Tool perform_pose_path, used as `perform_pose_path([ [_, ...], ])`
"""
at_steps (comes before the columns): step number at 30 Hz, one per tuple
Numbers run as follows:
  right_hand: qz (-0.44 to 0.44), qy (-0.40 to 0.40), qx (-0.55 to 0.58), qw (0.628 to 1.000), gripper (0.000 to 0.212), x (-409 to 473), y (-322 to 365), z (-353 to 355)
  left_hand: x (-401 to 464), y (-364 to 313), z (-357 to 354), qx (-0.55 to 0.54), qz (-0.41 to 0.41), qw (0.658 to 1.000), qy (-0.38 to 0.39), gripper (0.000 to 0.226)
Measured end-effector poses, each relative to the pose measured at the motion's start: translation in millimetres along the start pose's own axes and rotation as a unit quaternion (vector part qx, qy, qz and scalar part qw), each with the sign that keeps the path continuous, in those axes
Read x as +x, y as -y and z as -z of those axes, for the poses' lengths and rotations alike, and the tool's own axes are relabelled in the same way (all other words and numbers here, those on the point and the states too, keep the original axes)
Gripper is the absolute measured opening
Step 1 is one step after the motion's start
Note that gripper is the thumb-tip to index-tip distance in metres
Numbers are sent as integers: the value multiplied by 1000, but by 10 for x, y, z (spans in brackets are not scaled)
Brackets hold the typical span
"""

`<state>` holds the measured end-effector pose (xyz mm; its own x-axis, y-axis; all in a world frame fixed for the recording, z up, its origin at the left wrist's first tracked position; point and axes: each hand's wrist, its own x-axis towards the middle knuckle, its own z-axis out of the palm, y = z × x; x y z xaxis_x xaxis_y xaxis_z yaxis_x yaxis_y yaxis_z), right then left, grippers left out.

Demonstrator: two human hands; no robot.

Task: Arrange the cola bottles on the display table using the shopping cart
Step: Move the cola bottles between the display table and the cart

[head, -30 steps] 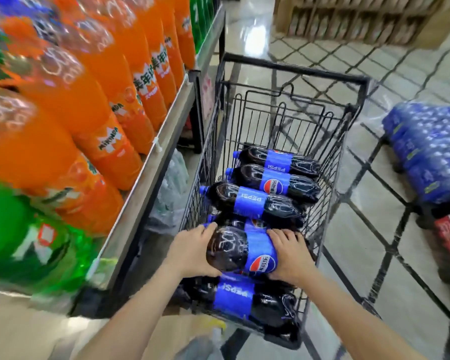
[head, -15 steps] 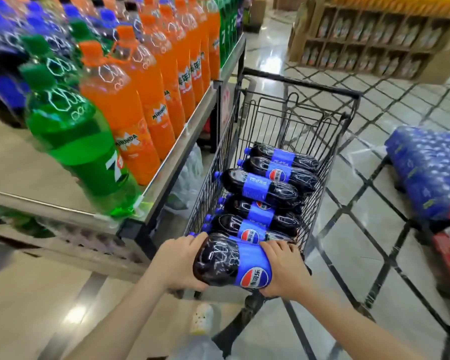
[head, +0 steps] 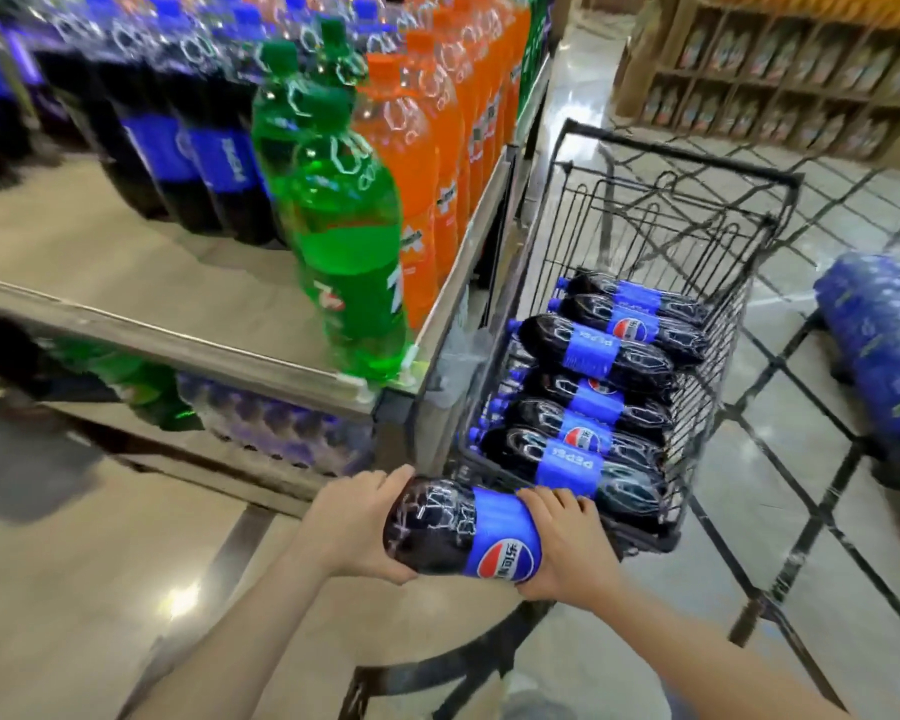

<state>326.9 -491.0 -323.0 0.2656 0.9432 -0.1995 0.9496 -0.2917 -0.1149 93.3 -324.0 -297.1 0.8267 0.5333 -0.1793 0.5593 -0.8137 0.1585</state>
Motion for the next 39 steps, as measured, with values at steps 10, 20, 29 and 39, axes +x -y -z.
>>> perform_pose_path([
  [10, -20, -32, 35, 999, 99, 252, 1843, 4, -876, 1554, 528, 58, -22, 998, -17, 106],
  [20, -8, -125, 3, 992, 96, 1183, 3030, 680, -875, 3003, 1315, 123, -25, 989, -75, 114],
  [29, -11, -186, -14, 982, 102, 2222, 3816, 1343, -553, 4173, 2180, 122, -60, 978, -158, 103],
  [39, -19, -209, -17, 978, 99, 3175, 4556, 1610, -259, 5420, 2517, 108, -76, 974, -182, 106],
])
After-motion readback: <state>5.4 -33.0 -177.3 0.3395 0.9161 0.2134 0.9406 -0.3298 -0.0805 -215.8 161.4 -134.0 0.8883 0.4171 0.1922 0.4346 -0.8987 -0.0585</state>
